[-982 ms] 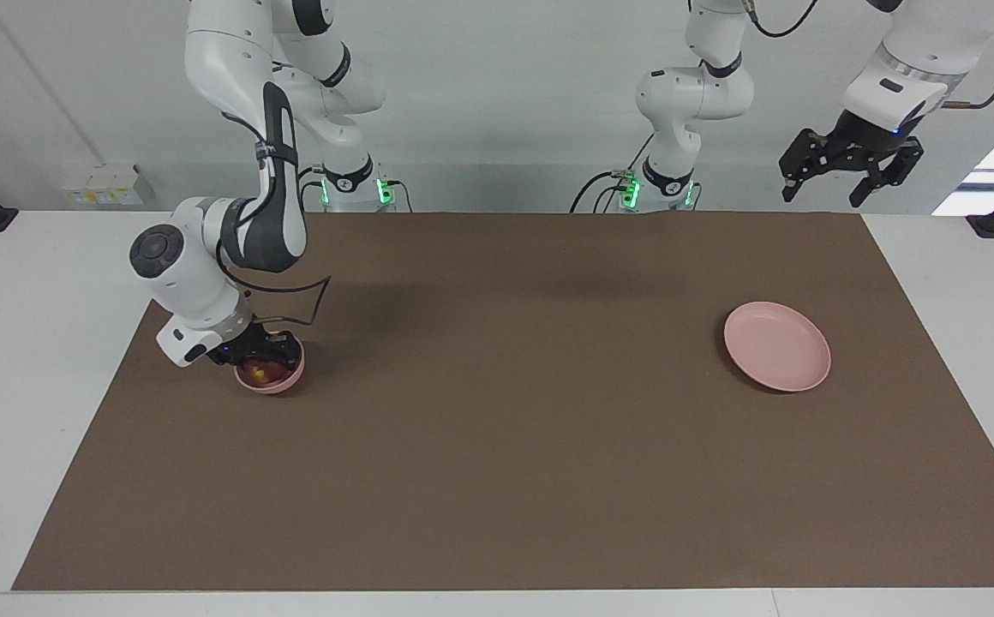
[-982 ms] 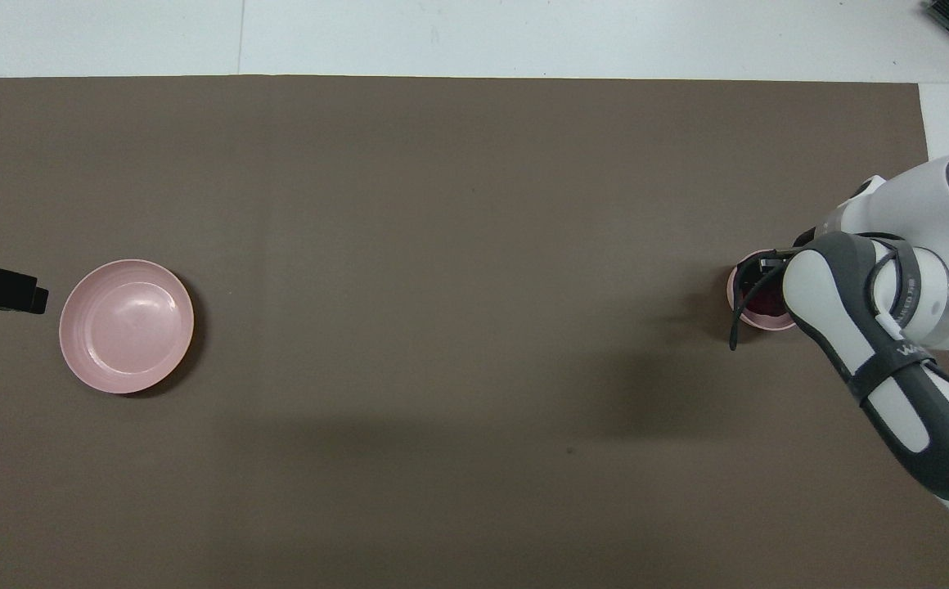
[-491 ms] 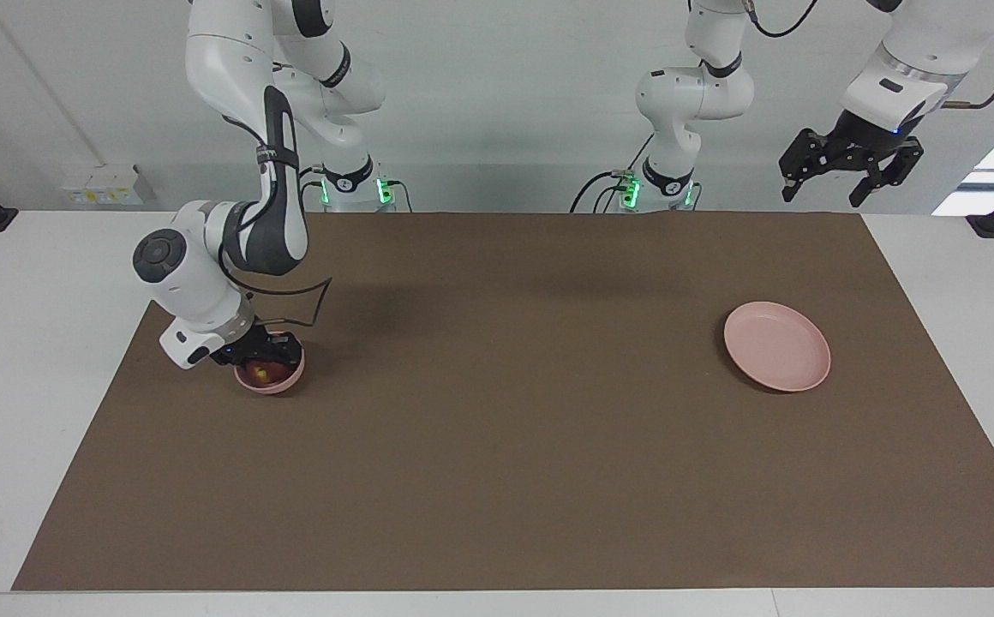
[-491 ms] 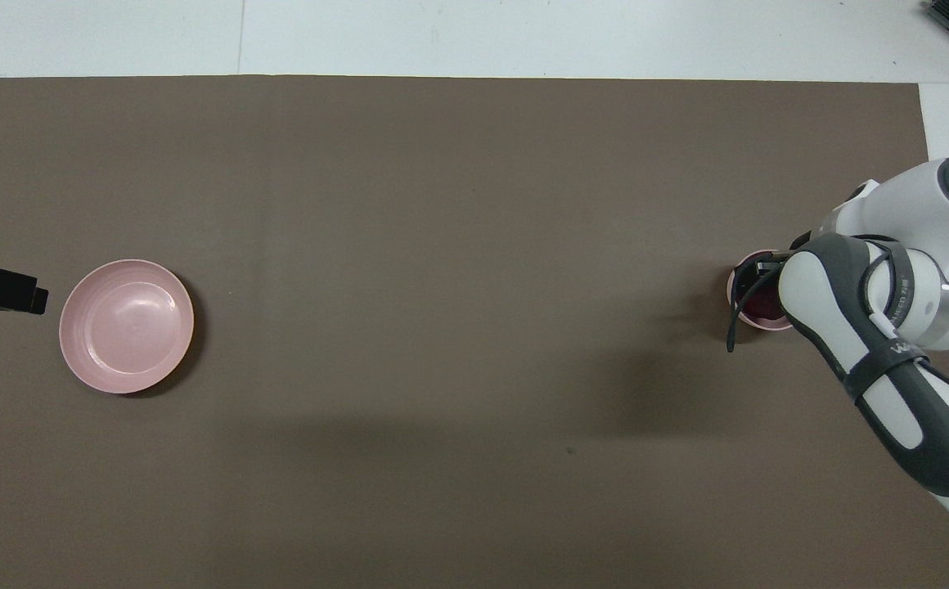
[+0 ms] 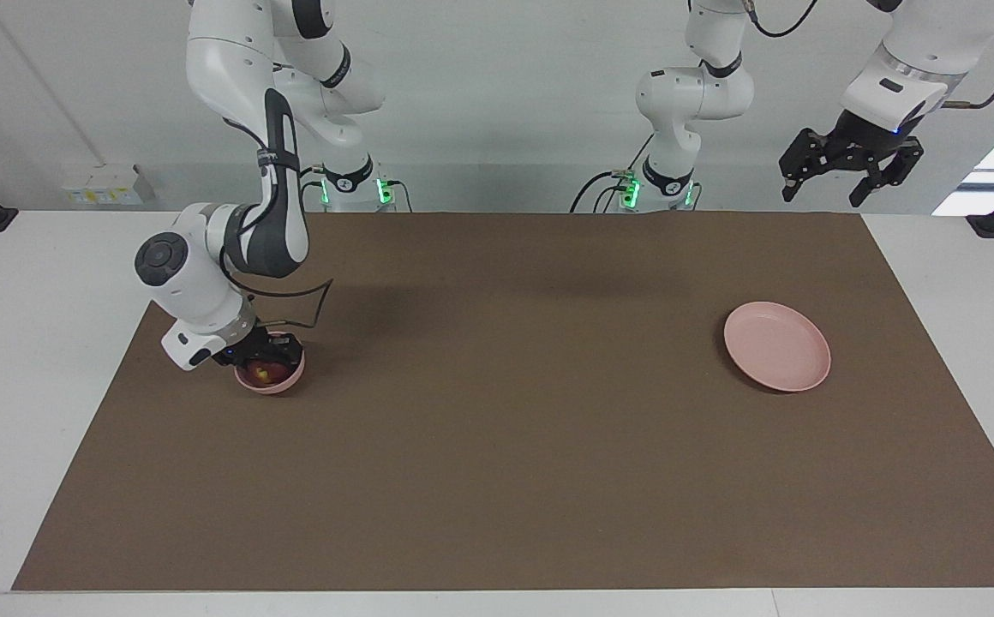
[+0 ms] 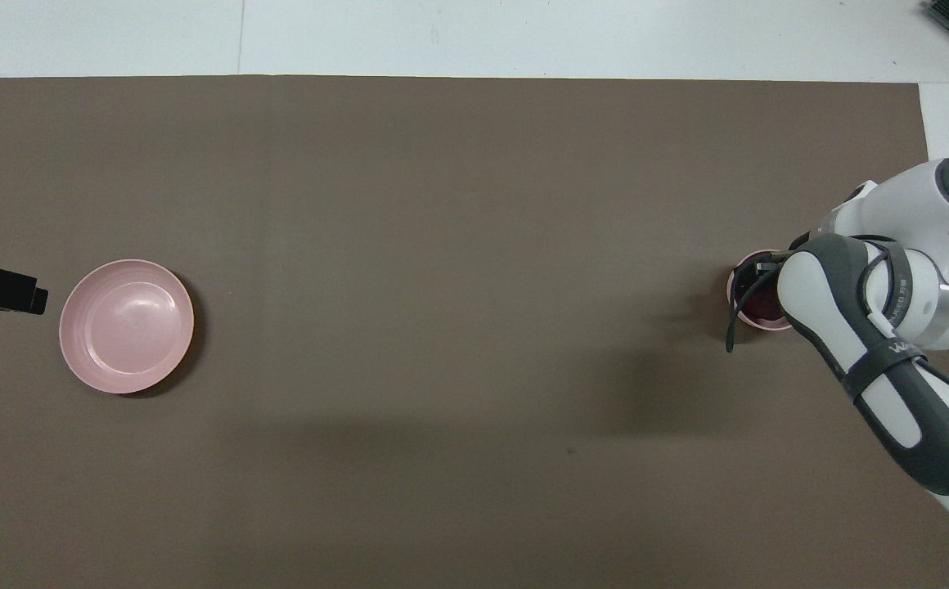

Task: Move apple from plate to bowl
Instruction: 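Lower the apple into the small pink bowl with the right gripper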

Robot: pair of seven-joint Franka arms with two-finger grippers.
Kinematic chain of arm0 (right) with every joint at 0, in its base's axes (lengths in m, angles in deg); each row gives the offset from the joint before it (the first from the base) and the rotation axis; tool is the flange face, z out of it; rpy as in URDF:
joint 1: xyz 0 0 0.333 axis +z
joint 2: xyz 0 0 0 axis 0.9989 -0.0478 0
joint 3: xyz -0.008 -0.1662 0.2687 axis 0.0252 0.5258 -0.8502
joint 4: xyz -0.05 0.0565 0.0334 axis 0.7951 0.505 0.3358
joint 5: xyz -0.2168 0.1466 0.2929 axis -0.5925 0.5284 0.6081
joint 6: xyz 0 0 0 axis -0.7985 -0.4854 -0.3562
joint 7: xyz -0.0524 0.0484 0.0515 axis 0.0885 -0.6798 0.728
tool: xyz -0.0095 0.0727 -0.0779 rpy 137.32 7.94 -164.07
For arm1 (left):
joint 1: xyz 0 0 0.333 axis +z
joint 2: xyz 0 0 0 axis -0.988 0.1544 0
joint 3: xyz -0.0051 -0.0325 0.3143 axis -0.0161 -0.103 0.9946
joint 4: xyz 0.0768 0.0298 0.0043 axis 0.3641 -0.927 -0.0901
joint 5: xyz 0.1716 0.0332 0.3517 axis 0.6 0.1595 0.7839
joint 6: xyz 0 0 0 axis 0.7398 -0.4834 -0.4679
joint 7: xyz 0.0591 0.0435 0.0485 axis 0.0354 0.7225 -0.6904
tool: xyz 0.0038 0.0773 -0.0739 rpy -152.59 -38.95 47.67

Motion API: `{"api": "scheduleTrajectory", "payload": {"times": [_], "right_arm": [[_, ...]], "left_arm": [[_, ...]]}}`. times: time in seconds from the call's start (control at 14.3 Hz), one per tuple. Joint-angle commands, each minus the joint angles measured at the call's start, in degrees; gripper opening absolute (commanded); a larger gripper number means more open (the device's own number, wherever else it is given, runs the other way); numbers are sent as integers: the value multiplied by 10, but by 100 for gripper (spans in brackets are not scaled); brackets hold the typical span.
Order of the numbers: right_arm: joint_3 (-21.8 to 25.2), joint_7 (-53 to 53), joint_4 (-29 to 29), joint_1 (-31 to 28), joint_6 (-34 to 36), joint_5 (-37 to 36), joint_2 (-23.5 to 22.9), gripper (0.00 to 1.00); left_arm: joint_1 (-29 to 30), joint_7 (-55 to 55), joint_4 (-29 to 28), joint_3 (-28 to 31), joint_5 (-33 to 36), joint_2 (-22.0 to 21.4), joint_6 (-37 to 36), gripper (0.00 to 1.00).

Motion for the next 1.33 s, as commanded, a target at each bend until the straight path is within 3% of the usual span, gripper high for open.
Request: {"api": "scheduleTrajectory", "payload": {"times": [0.0,0.91,1.26], "right_arm": [[-6,-14,-4,-5,-15,-11,1,67],[-6,-15,-4,-5,-14,-11,1,99],[-5,-14,9,-7,0,-11,4,100]], "left_arm": [[-8,0,3,6,7,-4,-12,100],[-8,0,3,6,7,-4,-13,100],[-8,0,3,6,7,-4,-12,100]]}}
